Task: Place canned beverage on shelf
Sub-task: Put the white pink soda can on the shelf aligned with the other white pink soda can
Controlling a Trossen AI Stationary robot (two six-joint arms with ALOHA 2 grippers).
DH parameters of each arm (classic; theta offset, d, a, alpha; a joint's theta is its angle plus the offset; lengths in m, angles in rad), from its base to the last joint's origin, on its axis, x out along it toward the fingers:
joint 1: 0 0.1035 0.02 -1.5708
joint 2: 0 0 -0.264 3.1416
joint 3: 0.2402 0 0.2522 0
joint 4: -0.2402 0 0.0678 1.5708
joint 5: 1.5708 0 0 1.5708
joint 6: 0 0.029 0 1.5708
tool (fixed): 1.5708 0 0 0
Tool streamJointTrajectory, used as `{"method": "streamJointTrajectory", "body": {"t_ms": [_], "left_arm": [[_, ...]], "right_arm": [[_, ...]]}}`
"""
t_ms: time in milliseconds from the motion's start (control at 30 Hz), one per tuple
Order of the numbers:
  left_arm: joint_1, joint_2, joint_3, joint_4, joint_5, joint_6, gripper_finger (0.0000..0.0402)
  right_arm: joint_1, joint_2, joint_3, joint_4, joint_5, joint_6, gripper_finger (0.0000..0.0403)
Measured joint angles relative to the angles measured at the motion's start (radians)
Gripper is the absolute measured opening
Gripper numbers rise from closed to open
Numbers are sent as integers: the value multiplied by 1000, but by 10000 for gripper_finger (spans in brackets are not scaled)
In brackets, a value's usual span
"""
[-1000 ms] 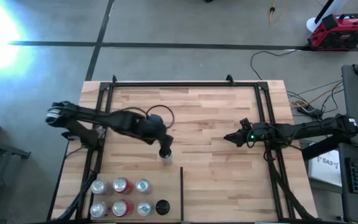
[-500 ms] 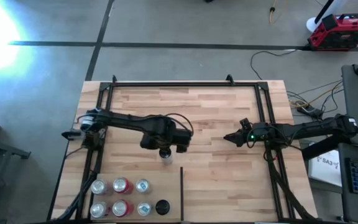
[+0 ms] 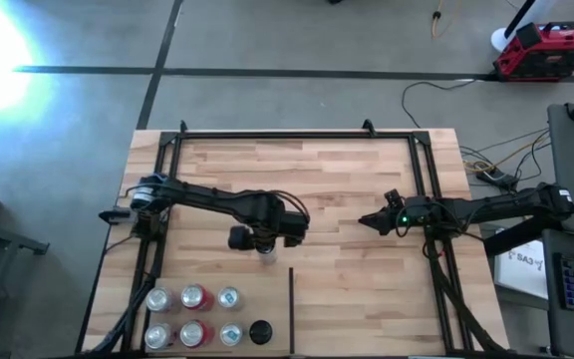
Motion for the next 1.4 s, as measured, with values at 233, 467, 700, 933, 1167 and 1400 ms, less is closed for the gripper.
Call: {"method": "streamJointTrajectory", "body": {"t_ms": [233, 467, 700, 933, 1167, 1400], "left_arm": [[-1, 0, -16, 8, 14, -49, 365], [-17, 0, -22, 6, 13, -55, 267], [-21, -6, -28, 6, 12, -21, 235], [-12, -70, -32, 5, 1, 16, 235], [-28, -108, 35, -57, 6, 38, 235], [-106, -109, 153, -163, 15, 91, 235]], "right_arm": [[0, 0, 0, 0, 0, 0, 183], [0, 0, 0, 0, 0, 0, 183], [0, 0, 0, 0, 0, 0, 183], [0, 0, 0, 0, 0, 0, 183], [0, 0, 0, 0, 0, 0, 183], [0, 0, 0, 0, 0, 0, 183]]}}
